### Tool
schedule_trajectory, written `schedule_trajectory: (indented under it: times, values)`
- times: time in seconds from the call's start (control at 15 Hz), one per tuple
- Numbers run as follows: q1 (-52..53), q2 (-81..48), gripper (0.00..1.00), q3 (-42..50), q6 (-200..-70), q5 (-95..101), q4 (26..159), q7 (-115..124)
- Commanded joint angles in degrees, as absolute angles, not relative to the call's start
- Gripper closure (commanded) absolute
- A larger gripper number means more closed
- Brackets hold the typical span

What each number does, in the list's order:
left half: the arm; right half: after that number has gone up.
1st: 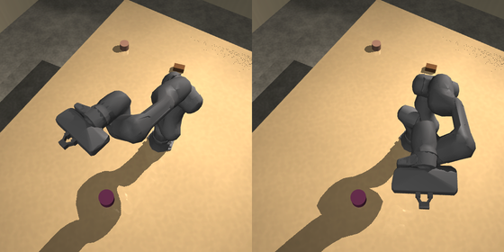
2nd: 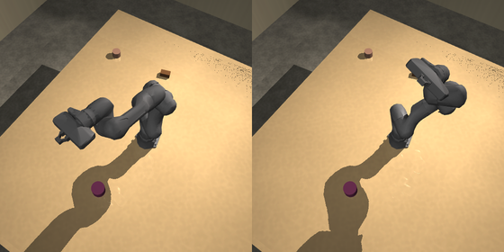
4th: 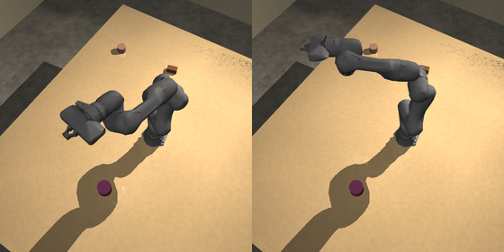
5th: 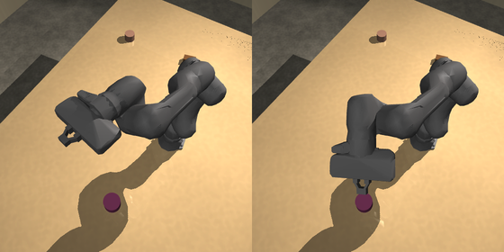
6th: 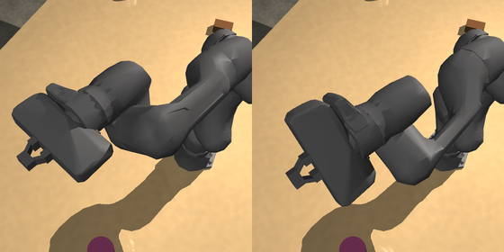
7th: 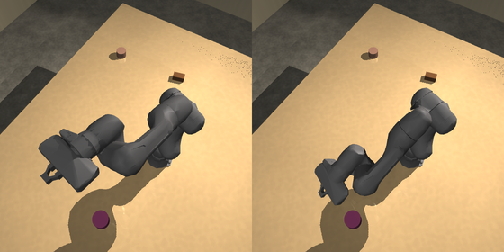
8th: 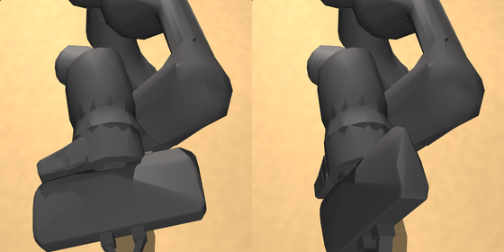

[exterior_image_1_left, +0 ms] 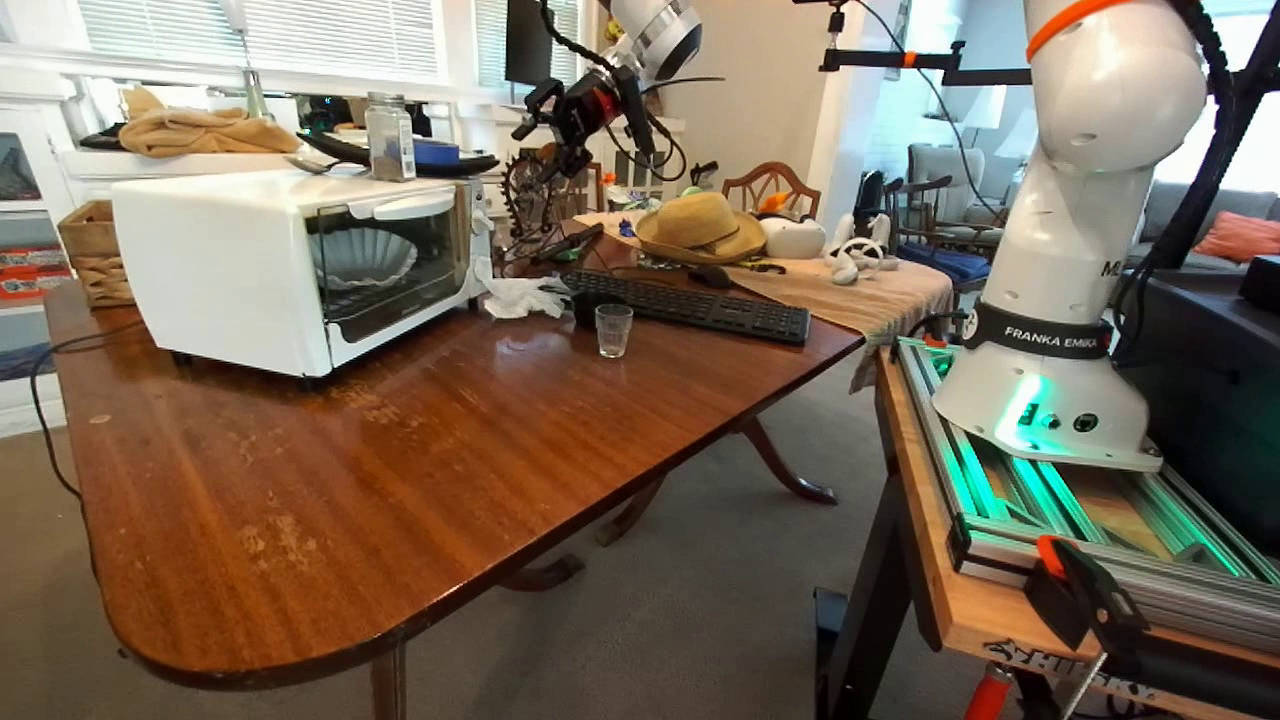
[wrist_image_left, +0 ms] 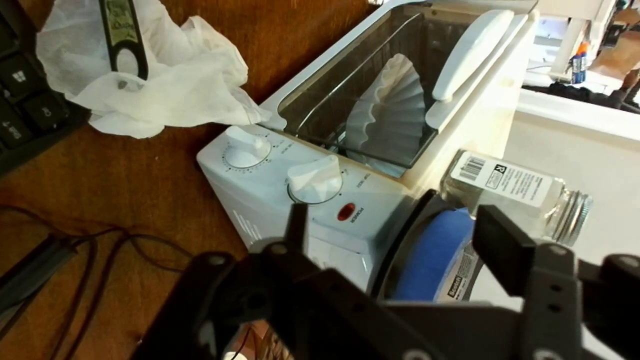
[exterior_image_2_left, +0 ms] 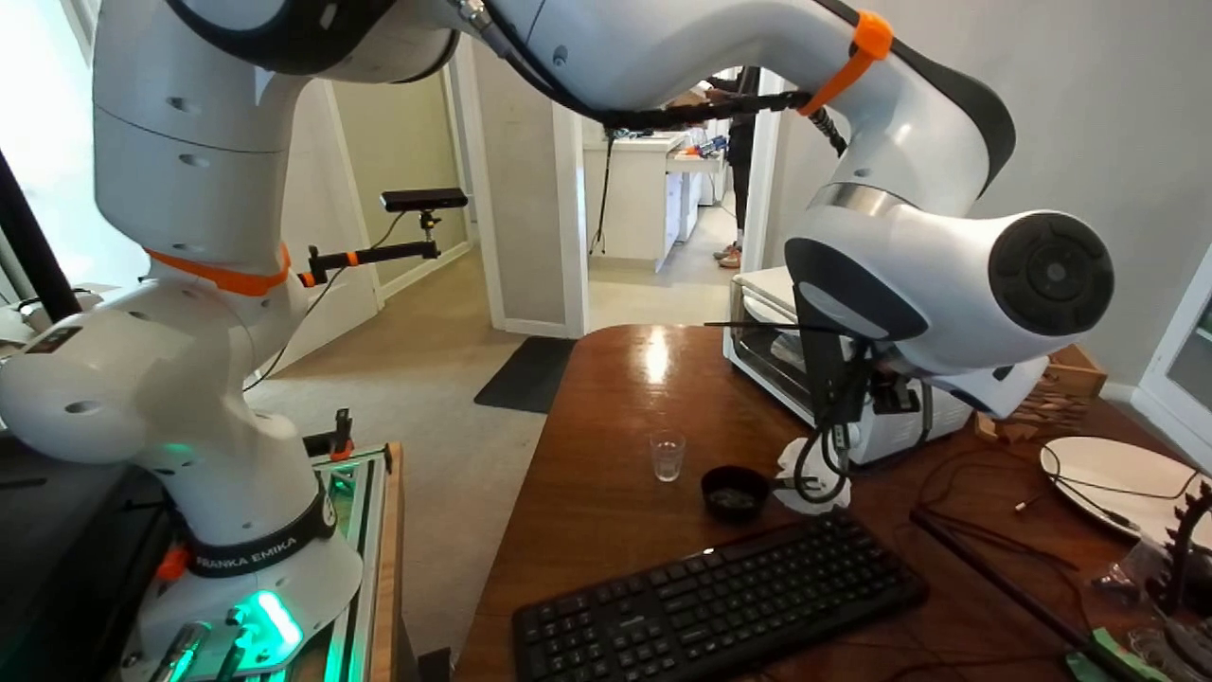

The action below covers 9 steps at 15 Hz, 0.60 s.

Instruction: Pick up the black object from the top of the oven and put it on the table

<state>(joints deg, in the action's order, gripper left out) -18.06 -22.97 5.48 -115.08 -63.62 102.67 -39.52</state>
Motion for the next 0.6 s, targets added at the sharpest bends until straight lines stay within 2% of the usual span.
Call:
schedule_trajectory:
  times: [0.0,0.07,0.2,0.33,0.4,0.53]
  values:
    - [-18.6,-26.2,0.30,6.2,-111.3,-64.5,99.0,-40.3]
    - [-18.6,-26.8,0.39,6.2,-110.9,-64.4,98.0,-40.1]
    - [-18.7,-27.8,0.48,6.4,-110.4,-64.0,96.2,-39.6]
    - [-18.8,-28.9,0.45,6.5,-109.9,-63.8,94.0,-39.1]
    - [-18.9,-29.5,0.47,6.5,-109.7,-63.7,92.8,-38.7]
    - [-19.0,-30.9,0.45,6.2,-109.0,-63.5,90.5,-38.4]
